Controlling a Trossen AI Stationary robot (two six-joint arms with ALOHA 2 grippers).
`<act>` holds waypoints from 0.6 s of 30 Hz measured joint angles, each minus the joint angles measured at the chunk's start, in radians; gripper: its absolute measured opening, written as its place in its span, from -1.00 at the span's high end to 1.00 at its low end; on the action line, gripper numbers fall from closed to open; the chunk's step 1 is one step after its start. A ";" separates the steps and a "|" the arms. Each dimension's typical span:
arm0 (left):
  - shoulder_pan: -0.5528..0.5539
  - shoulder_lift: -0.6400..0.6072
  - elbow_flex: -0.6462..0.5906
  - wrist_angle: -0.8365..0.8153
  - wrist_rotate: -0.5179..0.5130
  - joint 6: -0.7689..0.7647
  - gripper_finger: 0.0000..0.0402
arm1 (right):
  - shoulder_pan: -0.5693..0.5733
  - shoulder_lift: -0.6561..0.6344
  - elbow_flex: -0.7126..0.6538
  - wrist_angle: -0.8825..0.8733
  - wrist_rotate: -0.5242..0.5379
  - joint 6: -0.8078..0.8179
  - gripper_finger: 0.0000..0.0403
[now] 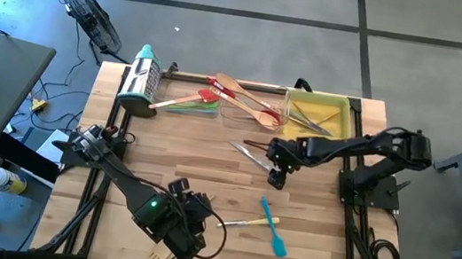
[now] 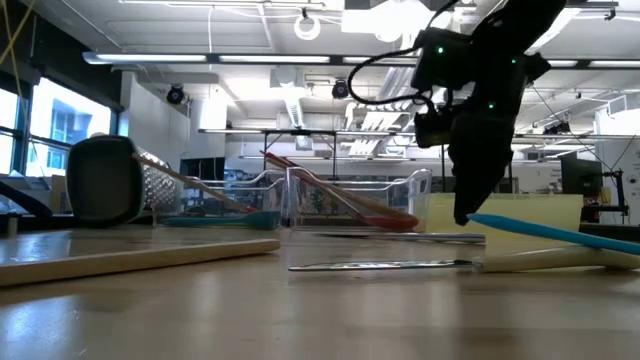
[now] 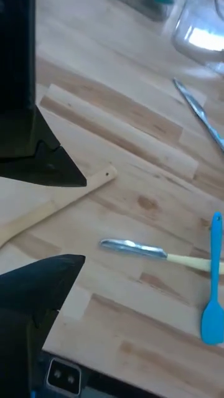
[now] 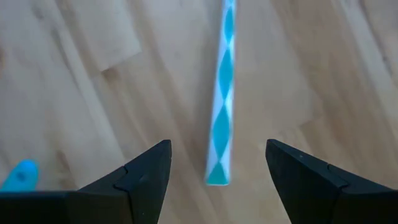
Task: Pick & Place Kitchen Items
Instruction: Put the blue knife into the yellow bin
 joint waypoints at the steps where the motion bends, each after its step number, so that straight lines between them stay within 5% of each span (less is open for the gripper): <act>1: 0.000 0.000 0.000 -0.006 -0.008 -0.001 0.10 | -0.008 0.002 0.000 0.001 0.000 -0.011 -0.26; 18: 0.014 0.000 0.000 -0.061 -0.049 -0.007 0.11 | -0.020 0.005 0.000 0.054 0.022 -0.097 -0.26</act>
